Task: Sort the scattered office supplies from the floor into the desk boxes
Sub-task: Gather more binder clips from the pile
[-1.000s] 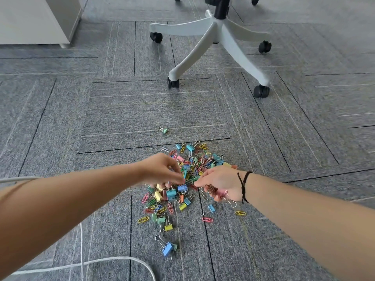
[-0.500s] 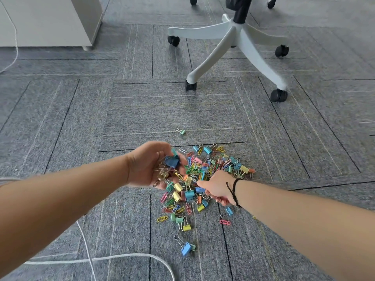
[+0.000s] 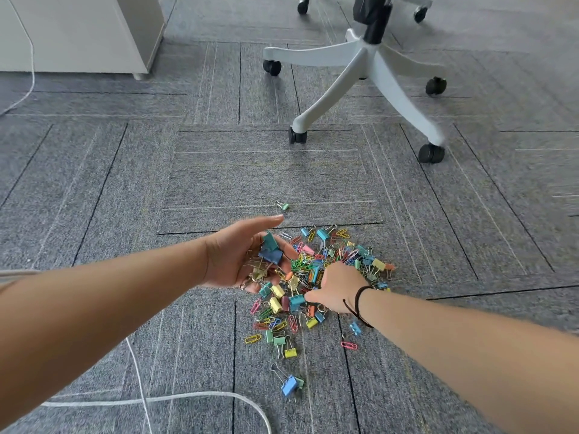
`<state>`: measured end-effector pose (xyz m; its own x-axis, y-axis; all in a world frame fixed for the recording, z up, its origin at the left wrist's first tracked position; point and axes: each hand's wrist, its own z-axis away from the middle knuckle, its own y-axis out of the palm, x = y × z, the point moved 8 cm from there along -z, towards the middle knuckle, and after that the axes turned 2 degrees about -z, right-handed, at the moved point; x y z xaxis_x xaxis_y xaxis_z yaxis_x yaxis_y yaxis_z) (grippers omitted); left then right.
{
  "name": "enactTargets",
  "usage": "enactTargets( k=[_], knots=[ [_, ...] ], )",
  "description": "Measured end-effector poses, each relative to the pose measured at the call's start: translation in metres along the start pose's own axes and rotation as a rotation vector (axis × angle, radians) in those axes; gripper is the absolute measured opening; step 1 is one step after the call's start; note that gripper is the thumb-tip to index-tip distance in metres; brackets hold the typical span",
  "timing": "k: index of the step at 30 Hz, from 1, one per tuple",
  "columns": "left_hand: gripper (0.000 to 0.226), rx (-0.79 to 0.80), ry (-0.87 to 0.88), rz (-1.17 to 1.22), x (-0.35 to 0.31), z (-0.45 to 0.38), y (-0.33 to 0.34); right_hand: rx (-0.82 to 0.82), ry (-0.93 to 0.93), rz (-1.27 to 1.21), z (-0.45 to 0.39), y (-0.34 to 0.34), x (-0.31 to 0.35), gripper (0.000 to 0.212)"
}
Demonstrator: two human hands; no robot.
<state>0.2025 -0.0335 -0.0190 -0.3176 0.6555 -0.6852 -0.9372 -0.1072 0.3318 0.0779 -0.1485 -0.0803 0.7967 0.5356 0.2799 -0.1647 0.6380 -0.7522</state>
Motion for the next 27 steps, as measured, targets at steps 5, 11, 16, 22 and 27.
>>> enactTargets(
  k=[5, 11, 16, 22, 27],
  knots=[
    [0.057, -0.04, -0.012, 0.017, 0.001, -0.002, -0.001, -0.064, -0.06, 0.173, 0.002, 0.005, 0.006, 0.043],
    [0.048, -0.083, -0.019, 0.109, 0.003, -0.004, -0.006, 0.225, -0.076, -0.329, 0.009, 0.009, 0.01, 0.032],
    [0.044, -0.126, -0.017, 0.192, 0.003, -0.008, -0.011, 0.695, 0.015, -1.242, 0.038, -0.003, 0.017, 0.022],
    [0.044, -0.127, -0.033, 0.255, 0.002, -0.02, -0.001, 0.637, -0.023, -1.48, 0.041, -0.029, 0.018, 0.023],
    [0.043, -0.144, -0.029, 0.25, 0.005, -0.028, -0.001, 0.582, 0.064, -1.491, 0.033, -0.024, 0.015, 0.016]
  ],
)
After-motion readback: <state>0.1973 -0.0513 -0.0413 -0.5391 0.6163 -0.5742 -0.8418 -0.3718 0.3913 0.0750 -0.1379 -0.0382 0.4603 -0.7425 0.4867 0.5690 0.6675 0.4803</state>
